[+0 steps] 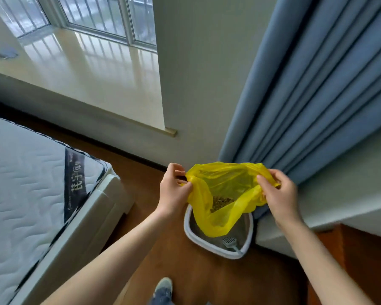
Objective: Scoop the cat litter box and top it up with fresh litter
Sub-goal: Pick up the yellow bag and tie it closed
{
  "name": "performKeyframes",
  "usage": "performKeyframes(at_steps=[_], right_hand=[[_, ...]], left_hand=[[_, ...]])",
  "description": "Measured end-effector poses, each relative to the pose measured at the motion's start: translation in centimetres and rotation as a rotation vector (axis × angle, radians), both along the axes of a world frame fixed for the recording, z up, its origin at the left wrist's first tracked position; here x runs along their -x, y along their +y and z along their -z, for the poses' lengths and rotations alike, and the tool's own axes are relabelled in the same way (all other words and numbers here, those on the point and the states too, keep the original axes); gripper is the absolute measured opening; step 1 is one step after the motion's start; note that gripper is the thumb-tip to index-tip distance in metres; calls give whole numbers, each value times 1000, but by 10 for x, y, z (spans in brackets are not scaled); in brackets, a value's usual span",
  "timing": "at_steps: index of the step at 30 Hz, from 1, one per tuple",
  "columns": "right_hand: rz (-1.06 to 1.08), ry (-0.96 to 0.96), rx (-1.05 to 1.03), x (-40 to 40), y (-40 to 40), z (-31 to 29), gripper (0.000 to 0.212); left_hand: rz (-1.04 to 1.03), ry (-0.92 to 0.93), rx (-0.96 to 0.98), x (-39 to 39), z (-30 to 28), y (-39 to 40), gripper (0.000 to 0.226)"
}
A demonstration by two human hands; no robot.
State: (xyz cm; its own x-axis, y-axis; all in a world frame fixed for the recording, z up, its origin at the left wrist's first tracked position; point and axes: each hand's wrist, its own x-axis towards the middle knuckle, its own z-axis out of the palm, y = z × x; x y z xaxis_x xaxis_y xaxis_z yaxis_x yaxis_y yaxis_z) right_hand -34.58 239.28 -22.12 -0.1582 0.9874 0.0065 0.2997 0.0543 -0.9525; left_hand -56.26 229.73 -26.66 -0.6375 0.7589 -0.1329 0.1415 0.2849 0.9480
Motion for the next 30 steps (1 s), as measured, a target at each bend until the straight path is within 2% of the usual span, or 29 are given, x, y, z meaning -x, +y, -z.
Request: performKeyframes(at_steps=[5, 8, 11, 14, 17, 21, 25, 28, 30], right_hand=[[59, -65, -38, -37, -22, -82, 8], [117, -77, -78, -57, -33, -110, 5], [189, -81, -77, -74, -35, -127, 9], [249, -83, -72, -87, -30, -139, 12], [296, -73, -65, -97, -25, -147, 7], [292, -24, 64, -107, -19, -156, 11], [284, 65, 165, -107, -17, -172, 21], [302, 79, 86, -109, -14, -188, 24], [228, 39, 28, -104, -13, -199, 23]], left_hand=[[144, 70, 15, -28, -78, -6, 20], [216, 104, 59, -41, -108, -16, 24], [318, 120, 159, -43, -133, -13, 29], [372, 207, 193, -38, -150, -5, 16], [417, 235, 202, -38, -159, 4, 14], [390, 273, 147, -45, -169, 13, 13], [328, 458, 0, -54, -201, 23, 13], [277, 506, -144, -56, -227, 36, 13], [378, 651, -57, -55, -235, 47, 14]])
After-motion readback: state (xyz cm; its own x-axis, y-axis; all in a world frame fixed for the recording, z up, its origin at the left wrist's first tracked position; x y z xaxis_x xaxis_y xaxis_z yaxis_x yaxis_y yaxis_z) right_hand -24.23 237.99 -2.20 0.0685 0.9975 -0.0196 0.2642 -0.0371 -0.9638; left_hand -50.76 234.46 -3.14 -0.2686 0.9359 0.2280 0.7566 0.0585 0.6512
